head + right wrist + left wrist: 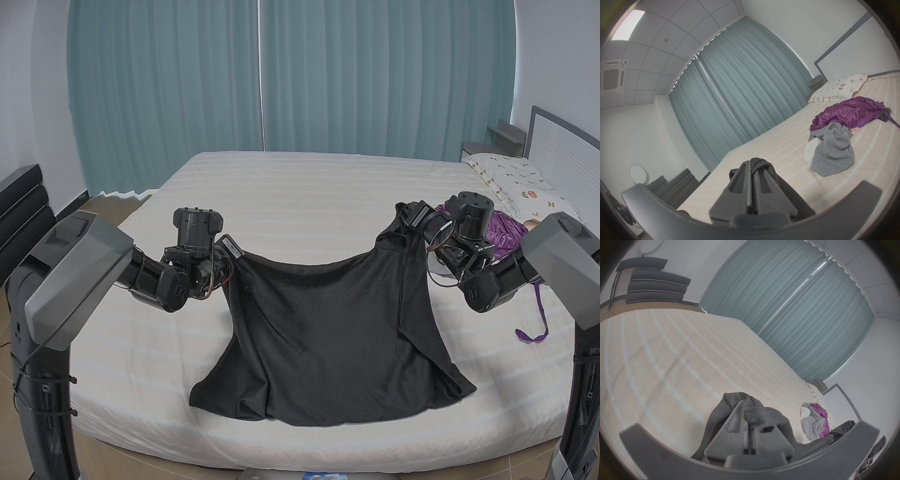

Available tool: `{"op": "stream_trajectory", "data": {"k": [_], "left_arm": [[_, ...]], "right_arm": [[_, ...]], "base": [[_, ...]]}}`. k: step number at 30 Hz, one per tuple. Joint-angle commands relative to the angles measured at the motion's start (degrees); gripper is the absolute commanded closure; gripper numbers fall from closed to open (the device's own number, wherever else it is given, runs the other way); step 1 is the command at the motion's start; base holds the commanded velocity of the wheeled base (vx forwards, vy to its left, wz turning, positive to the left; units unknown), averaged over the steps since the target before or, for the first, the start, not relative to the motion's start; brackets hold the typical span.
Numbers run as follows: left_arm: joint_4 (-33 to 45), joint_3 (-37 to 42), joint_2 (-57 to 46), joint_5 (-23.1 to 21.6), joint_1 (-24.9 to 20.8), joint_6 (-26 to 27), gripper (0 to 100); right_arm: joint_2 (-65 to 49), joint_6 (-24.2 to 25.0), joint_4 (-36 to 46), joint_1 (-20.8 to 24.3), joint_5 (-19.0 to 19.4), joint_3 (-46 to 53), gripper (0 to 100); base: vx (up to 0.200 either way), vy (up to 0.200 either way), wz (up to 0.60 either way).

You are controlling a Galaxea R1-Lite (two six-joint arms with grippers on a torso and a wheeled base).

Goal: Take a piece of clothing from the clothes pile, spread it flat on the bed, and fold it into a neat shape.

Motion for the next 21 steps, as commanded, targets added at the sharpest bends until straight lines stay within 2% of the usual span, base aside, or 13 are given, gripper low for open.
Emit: {"op": "stream_trajectory", "data": {"k": [1, 7, 12, 13, 14, 21], "left_arm": [[-0.1, -4.0, 7.4, 0.0, 0.5, -1.1, 100], [-0.1, -6.1, 10.7, -0.1, 0.9, -1.3, 100], [-0.1, -7.9, 13.0, -0.1, 1.2, -2.0, 100], [0.0, -9.5, 14.5, -0.1, 1.2, -2.7, 0], [0.0, -9.9, 14.8, -0.1, 1.2, -2.9, 0], [0.0, -10.3, 15.6, 0.2, 1.6, -3.1, 0]], "right_arm": [[9.0, -0.9, 0.1, -0.7, -0.5, -5.0, 100], [14.9, -0.9, 0.3, -1.4, -1.5, -10.7, 100], [17.3, -0.9, 0.4, -1.4, -1.7, -11.6, 100], [18.4, -0.9, 0.5, -1.4, -1.6, -12.1, 100], [18.9, -0.9, 0.5, -1.4, -1.5, -12.2, 0], [21.4, -0.8, -0.4, -1.8, -1.2, -13.1, 0]], "base": [[0.000, 0.000, 0.00], [0.000, 0.000, 0.00], [0.000, 0.000, 0.00], [0.000, 0.000, 0.00], [0.000, 0.000, 0.00], [0.000, 0.000, 0.00]]}}
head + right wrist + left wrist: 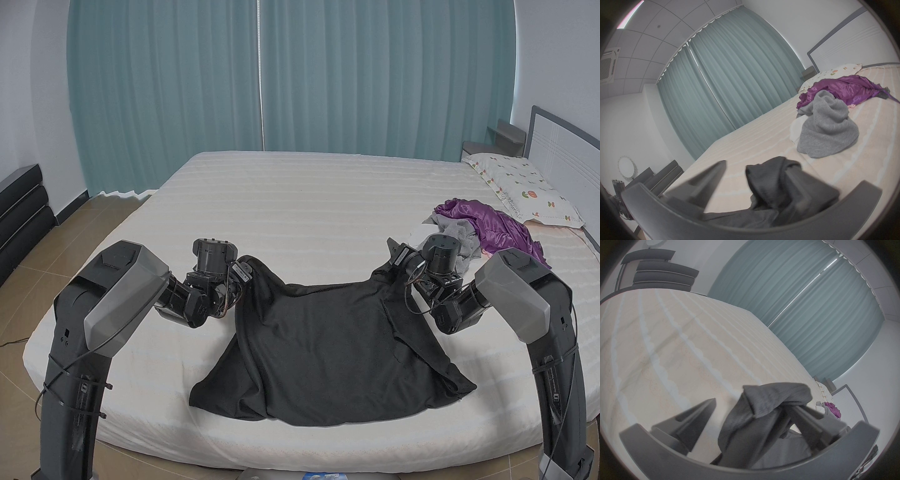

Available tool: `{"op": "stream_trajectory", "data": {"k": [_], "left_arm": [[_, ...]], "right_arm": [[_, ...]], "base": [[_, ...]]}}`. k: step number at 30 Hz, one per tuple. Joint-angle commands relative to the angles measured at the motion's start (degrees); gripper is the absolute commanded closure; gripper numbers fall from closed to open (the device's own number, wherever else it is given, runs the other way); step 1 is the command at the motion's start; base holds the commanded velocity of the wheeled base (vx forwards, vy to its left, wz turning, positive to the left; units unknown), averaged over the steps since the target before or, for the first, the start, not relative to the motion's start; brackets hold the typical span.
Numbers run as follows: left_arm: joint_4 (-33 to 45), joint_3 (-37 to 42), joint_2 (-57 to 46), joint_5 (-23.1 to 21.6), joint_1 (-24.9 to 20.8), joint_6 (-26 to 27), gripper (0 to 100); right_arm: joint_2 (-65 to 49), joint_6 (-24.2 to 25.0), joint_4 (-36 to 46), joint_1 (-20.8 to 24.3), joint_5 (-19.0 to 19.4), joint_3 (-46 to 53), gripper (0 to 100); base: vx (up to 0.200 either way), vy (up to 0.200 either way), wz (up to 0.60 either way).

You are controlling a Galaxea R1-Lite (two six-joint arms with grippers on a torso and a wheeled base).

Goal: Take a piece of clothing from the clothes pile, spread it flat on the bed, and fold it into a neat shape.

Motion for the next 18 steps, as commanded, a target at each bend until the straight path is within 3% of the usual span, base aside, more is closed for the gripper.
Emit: {"op": "stream_trajectory", "data": {"k": [1, 11, 18], "left_arm": [[0.0, -0.5, 1.3, 0.2, 0.5, -0.1, 0], [0.6, 1.4, -4.9, 0.9, 4.1, -0.8, 0], [1.2, 5.1, -8.0, -1.2, 4.5, 0.0, 0]], "right_arm": [[2.1, 0.1, -0.3, -0.3, -0.1, -0.5, 0], [-3.8, 0.8, -2.7, -5.0, -2.0, 2.2, 0], [-8.3, 4.0, -2.7, -5.8, 1.0, 10.8, 0]], "base": [[0.000, 0.000, 0.00], [0.000, 0.000, 0.00], [0.000, 0.000, 0.00]]}}
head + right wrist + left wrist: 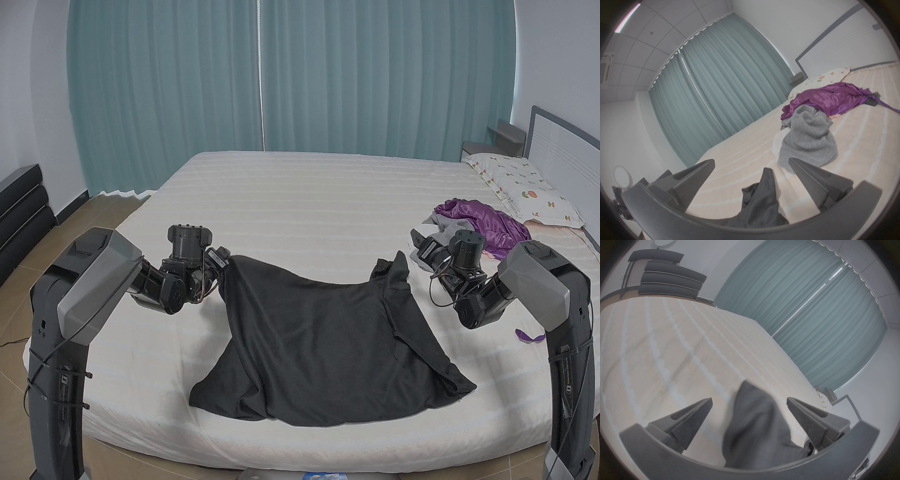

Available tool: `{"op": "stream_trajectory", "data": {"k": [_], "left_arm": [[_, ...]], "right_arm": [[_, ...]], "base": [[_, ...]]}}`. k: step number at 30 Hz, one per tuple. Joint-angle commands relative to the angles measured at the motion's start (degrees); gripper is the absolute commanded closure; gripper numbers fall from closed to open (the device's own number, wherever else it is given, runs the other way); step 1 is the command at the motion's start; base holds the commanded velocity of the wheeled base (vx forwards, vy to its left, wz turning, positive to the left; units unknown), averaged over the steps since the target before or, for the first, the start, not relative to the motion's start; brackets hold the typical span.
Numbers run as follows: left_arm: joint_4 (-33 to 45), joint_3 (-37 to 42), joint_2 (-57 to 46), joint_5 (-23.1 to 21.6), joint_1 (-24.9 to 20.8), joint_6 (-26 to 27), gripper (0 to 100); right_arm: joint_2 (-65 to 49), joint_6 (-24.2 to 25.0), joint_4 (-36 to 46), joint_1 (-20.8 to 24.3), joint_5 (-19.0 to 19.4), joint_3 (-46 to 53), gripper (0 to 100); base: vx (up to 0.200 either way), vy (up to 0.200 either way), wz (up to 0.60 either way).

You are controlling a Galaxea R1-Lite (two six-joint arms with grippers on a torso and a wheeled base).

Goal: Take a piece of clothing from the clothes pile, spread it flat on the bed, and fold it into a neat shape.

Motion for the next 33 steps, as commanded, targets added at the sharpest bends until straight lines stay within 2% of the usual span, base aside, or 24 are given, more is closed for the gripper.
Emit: {"op": "stream_trajectory", "data": {"k": [1, 10, 14, 18, 21, 24, 25, 27, 28, 30, 33], "left_arm": [[0.8, 2.4, -3.1, -1.3, 0.3, 0.9, 0], [0.8, 8.5, -7.0, -3.4, 0.8, 0.7, 0], [0.5, 16.6, -12.3, -7.2, 0.8, 0.2, 0], [0.3, 25.8, -17.3, -8.0, 0.8, -2.0, 0], [-1.1, 31.8, -19.7, -9.3, 0.8, -5.4, 0], [-2.9, 35.3, -21.0, -9.9, 0.7, -6.6, 0], [-5.5, 38.6, -22.2, -10.2, 0.4, -7.0, 0], [-5.9, 39.1, -22.3, -10.3, 0.3, -7.1, 0], [-9.3, 41.5, -22.4, -10.2, -0.1, -8.9, 0], [-10.5, 42.2, -22.4, -10.3, -0.3, -10.1, 0], [-11.6, 43.1, -22.3, -10.6, -0.5, -12.5, 0]], "right_arm": [[-4.9, 2.4, 0.1, -0.6, 1.8, 5.3, 0], [-10.1, 2.6, -0.2, 0.1, 6.4, 15.8, 0], [-12.0, 2.4, -0.1, 0.8, 6.9, 19.6, 0], [-12.1, 1.2, 0.6, 2.3, 6.8, 22.8, 0], [-11.7, -0.1, 0.7, 3.5, 6.8, 23.6, 0], [-11.5, -0.8, 1.3, 4.4, 6.8, 23.4, 0], [-11.1, -1.3, 3.5, 5.5, 6.7, 22.9, 0], [-11.0, -1.4, 4.0, 5.6, 6.7, 22.8, 0], [-10.5, -1.7, 7.4, 6.8, 6.6, 21.9, 0], [-10.0, -2.1, 8.4, 7.5, 6.5, 21.4, 0], [-8.2, -4.5, 10.4, 8.5, 5.8, 19.6, 0]], "base": [[0.000, 0.000, 0.00], [0.000, 0.000, 0.00], [0.000, 0.000, 0.00], [0.000, 0.000, 0.00], [0.000, 0.000, 0.00], [0.000, 0.000, 0.00], [0.000, 0.000, 0.00], [0.000, 0.000, 0.00], [0.000, 0.000, 0.00], [0.000, 0.000, 0.00], [0.000, 0.000, 0.00]]}}
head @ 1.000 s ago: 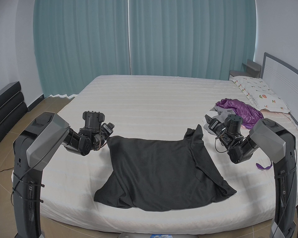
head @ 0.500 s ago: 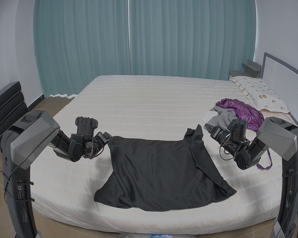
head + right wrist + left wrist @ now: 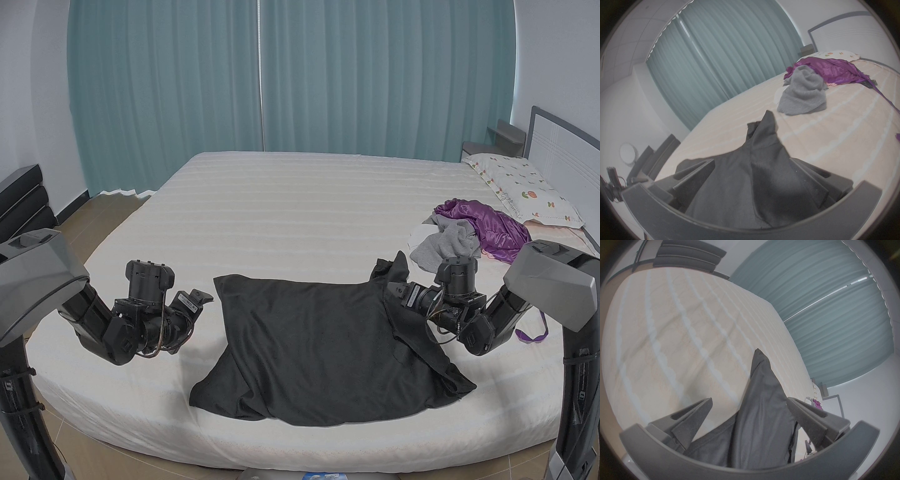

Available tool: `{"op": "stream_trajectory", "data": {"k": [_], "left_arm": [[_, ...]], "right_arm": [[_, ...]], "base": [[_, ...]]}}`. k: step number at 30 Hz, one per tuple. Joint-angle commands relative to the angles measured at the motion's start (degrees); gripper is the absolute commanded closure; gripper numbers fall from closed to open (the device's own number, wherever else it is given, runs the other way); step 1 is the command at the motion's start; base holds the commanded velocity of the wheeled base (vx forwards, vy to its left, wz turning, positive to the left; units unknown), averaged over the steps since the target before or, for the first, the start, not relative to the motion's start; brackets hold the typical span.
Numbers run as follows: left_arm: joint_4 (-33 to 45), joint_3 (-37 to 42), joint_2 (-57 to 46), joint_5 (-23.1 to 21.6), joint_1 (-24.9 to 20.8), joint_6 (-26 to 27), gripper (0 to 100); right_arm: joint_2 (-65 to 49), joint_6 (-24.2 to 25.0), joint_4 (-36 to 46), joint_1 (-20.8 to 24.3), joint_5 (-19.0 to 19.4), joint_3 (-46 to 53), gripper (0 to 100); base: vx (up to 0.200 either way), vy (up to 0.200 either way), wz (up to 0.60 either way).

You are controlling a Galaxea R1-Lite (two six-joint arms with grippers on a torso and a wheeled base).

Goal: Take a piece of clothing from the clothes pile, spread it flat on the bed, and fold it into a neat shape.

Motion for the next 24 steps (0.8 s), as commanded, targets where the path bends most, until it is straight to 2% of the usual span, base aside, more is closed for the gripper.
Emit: {"op": "stream_trajectory", "data": {"k": [1, 5, 8, 11, 14, 15, 24], "left_arm": [[-1.2, 3.2, -1.9, -1.0, -0.7, -1.8, 0], [-1.7, 4.6, -2.0, -3.9, -0.7, -2.7, 0], [-2.3, 4.8, -1.7, -4.6, -0.4, -3.4, 0], [-2.8, 4.7, -1.6, -4.6, -0.1, -4.0, 0], [-2.8, 4.8, -1.6, -4.6, -0.1, -4.0, 0], [-2.8, 4.8, -1.6, -4.6, -0.1, -4.0, 0], [-2.9, 5.0, -1.7, -4.6, -0.1, -4.0, 0]], "right_arm": [[3.0, -3.7, 3.1, 2.4, -0.5, -2.5, 0], [4.5, -6.7, 5.9, 3.5, -0.6, -3.5, 0], [5.8, -8.7, 8.0, 3.7, -1.2, -4.8, 0], [7.3, -9.9, 9.4, 3.7, -4.4, -7.2, 0], [8.0, -11.3, 10.2, 3.7, -5.6, -8.1, 0], [7.9, -11.7, 10.2, 3.6, -5.6, -8.0, 100], [7.0, -12.4, 10.7, 3.0, -6.8, -7.7, 100]], "base": [[0.000, 0.000, 0.00], [0.000, 0.000, 0.00], [0.000, 0.000, 0.00], [0.000, 0.000, 0.00], [0.000, 0.000, 0.00], [0.000, 0.000, 0.00], [0.000, 0.000, 0.00]]}}
